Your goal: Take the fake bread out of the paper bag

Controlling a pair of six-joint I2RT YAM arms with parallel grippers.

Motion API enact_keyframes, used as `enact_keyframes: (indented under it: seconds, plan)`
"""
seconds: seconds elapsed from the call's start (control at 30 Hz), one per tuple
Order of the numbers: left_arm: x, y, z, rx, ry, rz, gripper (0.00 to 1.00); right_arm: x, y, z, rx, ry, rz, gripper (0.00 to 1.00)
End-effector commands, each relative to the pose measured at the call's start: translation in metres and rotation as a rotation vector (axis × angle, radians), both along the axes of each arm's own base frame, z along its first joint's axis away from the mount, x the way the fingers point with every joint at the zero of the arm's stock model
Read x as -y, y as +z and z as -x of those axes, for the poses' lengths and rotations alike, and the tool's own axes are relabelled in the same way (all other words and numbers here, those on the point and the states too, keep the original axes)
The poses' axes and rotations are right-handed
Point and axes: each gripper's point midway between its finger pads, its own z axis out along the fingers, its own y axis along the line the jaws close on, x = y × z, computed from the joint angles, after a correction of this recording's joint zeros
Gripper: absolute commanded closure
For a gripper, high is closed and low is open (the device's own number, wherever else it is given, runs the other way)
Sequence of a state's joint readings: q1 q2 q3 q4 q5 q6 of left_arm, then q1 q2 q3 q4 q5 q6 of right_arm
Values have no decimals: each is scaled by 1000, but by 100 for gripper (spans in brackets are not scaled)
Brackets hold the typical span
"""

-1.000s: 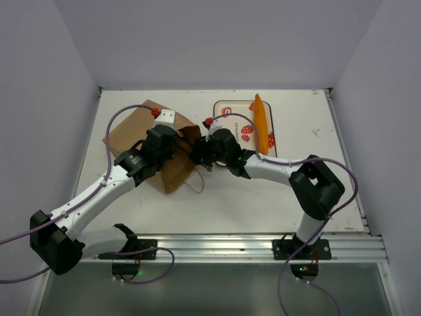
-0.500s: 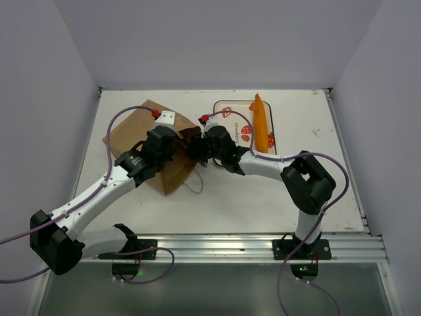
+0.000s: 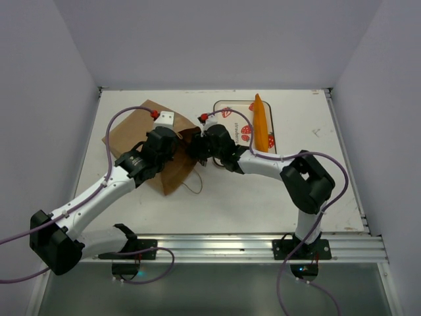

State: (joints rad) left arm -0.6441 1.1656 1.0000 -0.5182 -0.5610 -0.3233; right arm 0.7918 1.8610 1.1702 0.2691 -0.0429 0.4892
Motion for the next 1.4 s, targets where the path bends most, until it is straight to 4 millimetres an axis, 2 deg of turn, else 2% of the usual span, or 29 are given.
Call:
enact_keyframes:
  seconds: [0.0, 0.2, 0.43, 0.73, 0.9, 1.1, 1.13, 1.2, 1.27, 1.37]
  plan:
    - [4, 5, -7, 47, 30, 37, 100, -4, 50, -5, 94, -3, -86, 70]
    - [14, -4, -16, 37, 38, 67, 100, 8, 61, 2, 127, -8, -77, 70]
    - [14, -9, -21, 40, 54, 57, 100, 14, 61, 8, 129, -3, -68, 70]
    - [11, -8, -23, 46, 66, 38, 100, 21, 72, 19, 121, 5, -85, 70]
    - [9, -5, -27, 64, 85, 29, 100, 31, 79, 34, 107, 11, -104, 70]
    - [14, 8, -35, 109, 69, 42, 100, 44, 71, 53, 75, 22, -115, 70]
    - [14, 7, -36, 108, 71, 37, 100, 46, 78, 57, 80, 26, -132, 70]
    - [15, 6, -39, 105, 77, 30, 100, 50, 73, 66, 63, 38, -135, 70]
    - [13, 3, -41, 100, 97, 22, 100, 55, 80, 71, 70, 36, -150, 70]
    - [11, 2, -42, 99, 118, 13, 100, 64, 79, 76, 61, 24, -130, 70]
